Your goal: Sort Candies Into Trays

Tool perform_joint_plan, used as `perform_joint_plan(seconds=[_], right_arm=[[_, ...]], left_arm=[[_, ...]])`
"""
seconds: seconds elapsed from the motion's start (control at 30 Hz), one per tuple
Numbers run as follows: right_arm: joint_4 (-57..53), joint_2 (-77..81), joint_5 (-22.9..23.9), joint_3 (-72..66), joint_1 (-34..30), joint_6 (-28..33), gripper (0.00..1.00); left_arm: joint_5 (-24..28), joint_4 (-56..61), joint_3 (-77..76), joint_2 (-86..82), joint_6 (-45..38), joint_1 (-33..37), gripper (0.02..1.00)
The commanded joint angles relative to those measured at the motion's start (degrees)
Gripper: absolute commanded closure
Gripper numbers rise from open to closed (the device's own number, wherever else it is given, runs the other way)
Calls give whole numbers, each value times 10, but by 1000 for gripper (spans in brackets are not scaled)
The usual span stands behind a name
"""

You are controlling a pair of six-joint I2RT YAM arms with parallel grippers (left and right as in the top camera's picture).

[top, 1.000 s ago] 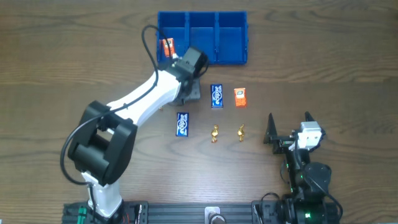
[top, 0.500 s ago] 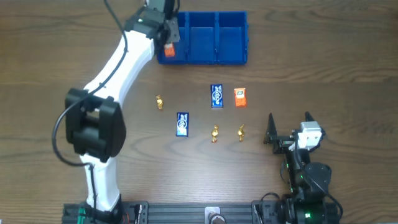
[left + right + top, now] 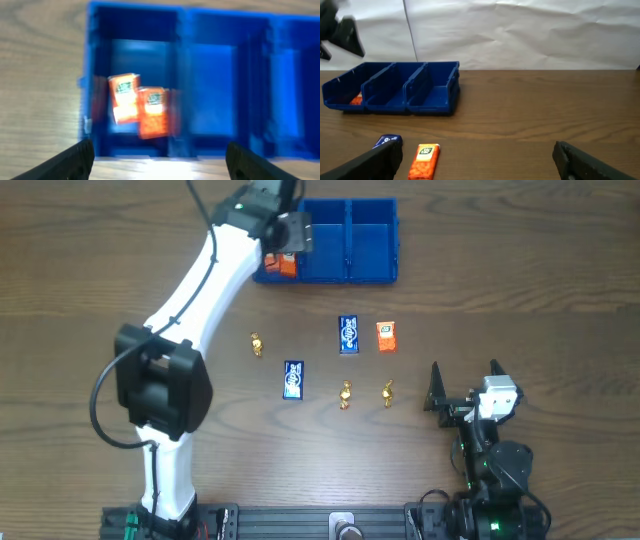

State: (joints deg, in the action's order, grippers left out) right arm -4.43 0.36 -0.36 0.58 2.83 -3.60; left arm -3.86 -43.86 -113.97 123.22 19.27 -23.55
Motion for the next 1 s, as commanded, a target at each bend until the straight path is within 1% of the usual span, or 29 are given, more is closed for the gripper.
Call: perform_joint_plan(seconds=[0.03,0.07,0.13,0.2,0.27,0.37,0.43,0.5,0.6,0.67,0.77,0.83,0.93,1.0], right_arm=[[-3,-2,3,-1,4,7,3],[-3,-2,3,-1,4,7,3],[-3,-2,3,-1,4,7,3],[-3,-2,3,-1,4,7,3],[-3,-2,3,-1,4,7,3],[-3,-2,3,-1,4,7,3],[-3,-2,3,-1,4,7,3],[-3,-2,3,-1,4,7,3],[-3,-2,3,-1,4,7,3],[-3,-2,3,-1,4,7,3],[-3,-2,3,-1,4,7,5],[-3,-2,3,-1,4,7,3],[-3,-2,3,-1,4,7,3],[-3,-2,3,-1,4,7,5]], left_arm=[[-53,-58,-79,-13,90,-130,167],[-56,-72,-79,-5,126,-169,165],[-60,-80,-79,17,162,-215,167],[-68,-80,-79,50,193,-251,167],[-59,-81,-79,90,220,-273,178],[-29,-82,-79,136,247,-278,191],[3,-77,-79,172,258,-277,205],[20,-69,-79,194,260,-277,207],[23,-67,-79,205,262,-272,213],[24,-67,-79,208,263,-268,268],[33,-68,-79,218,271,-261,316],[35,-70,-79,227,271,-260,439],[34,-75,-79,231,271,-260,535],[23,-90,-79,231,273,-260,601]])
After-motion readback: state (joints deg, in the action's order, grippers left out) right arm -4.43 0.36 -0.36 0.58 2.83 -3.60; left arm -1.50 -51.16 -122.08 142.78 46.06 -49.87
